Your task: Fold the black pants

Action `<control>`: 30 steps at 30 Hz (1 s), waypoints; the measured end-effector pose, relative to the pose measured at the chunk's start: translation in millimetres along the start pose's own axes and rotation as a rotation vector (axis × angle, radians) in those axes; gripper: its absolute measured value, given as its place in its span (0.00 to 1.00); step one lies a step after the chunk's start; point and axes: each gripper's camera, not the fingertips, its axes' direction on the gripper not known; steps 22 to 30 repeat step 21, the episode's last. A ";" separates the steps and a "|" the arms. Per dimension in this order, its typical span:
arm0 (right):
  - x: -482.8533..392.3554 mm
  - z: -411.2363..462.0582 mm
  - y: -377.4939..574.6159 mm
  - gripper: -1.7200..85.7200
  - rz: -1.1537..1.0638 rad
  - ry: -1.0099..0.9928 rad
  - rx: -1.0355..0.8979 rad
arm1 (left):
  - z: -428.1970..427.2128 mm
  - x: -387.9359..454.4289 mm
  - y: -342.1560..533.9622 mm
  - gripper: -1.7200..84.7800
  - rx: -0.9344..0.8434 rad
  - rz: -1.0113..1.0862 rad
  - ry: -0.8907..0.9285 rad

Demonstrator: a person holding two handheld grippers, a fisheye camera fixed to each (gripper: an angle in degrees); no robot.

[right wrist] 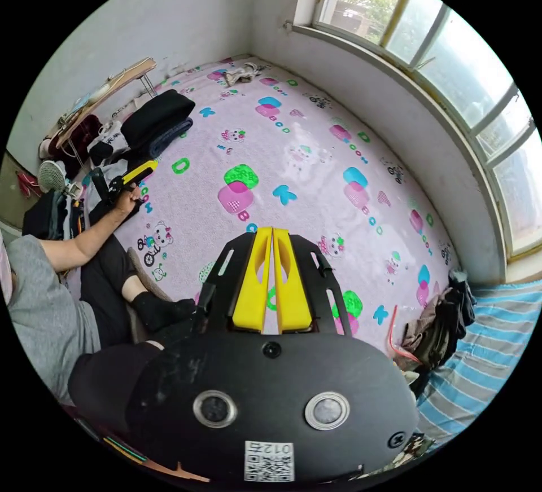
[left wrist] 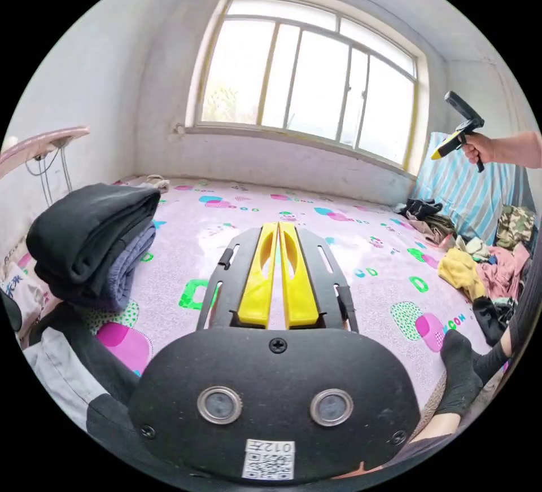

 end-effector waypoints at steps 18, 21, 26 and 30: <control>602.7 78.9 925.6 0.02 0.992 0.264 0.091 | 154.5 386.8 -125.9 0.03 -0.424 0.269 0.787; 712.3 119.7 1006.1 0.08 1.134 0.315 0.036 | 194.9 461.6 -139.7 0.03 -0.515 0.271 0.903; 712.3 119.7 1006.1 0.08 1.134 0.315 0.036 | 194.9 461.6 -139.7 0.03 -0.515 0.271 0.903; 712.3 119.7 1006.1 0.08 1.134 0.315 0.036 | 194.9 461.6 -139.7 0.03 -0.515 0.271 0.903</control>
